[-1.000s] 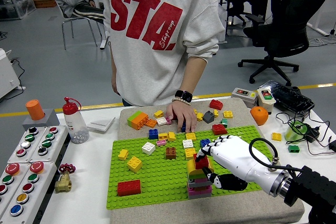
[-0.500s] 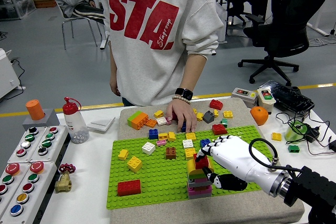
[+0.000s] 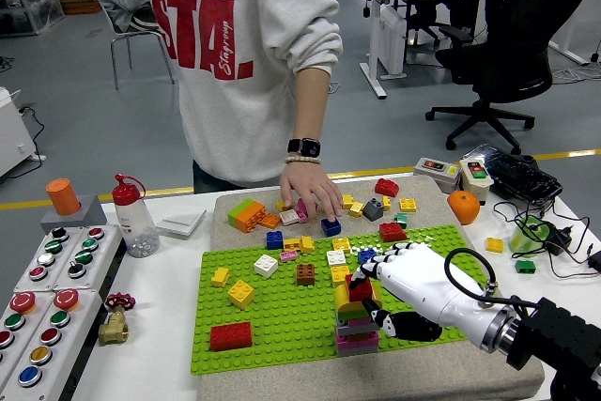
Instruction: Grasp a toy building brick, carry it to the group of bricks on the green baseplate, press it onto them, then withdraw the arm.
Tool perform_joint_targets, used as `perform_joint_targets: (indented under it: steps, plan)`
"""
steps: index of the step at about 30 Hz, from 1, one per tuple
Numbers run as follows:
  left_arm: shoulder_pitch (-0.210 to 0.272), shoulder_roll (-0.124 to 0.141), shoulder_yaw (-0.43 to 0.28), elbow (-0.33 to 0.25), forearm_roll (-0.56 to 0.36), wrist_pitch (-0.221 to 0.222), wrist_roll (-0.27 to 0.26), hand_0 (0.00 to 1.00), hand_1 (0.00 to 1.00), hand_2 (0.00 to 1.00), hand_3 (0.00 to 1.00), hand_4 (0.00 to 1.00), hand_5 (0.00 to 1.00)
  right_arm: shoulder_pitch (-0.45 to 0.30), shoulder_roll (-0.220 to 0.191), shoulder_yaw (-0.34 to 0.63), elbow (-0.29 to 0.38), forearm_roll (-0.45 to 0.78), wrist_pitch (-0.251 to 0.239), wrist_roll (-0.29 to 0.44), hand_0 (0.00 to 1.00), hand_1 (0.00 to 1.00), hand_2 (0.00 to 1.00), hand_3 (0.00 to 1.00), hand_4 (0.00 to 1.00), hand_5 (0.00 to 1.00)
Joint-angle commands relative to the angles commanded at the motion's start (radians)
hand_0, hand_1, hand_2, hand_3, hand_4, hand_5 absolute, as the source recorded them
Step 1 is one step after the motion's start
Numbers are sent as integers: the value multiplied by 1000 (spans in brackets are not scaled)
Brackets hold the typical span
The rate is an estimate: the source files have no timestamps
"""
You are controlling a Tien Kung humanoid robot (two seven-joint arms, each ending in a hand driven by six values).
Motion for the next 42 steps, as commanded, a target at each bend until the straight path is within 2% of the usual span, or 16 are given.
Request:
perform_joint_targets:
  steps: [19,42]
  plan:
    - [-1,1,1,0,-1,-1,0,627,596,599,407,281,927,1,2,13,-3,8,-1,2,696,622,618,647,446,301]
    - [8,0,0,-1,4,-3,4,627,595,597,406,281,928,0,7,53,7,16,-47,15,705,657,659,651,447,299]
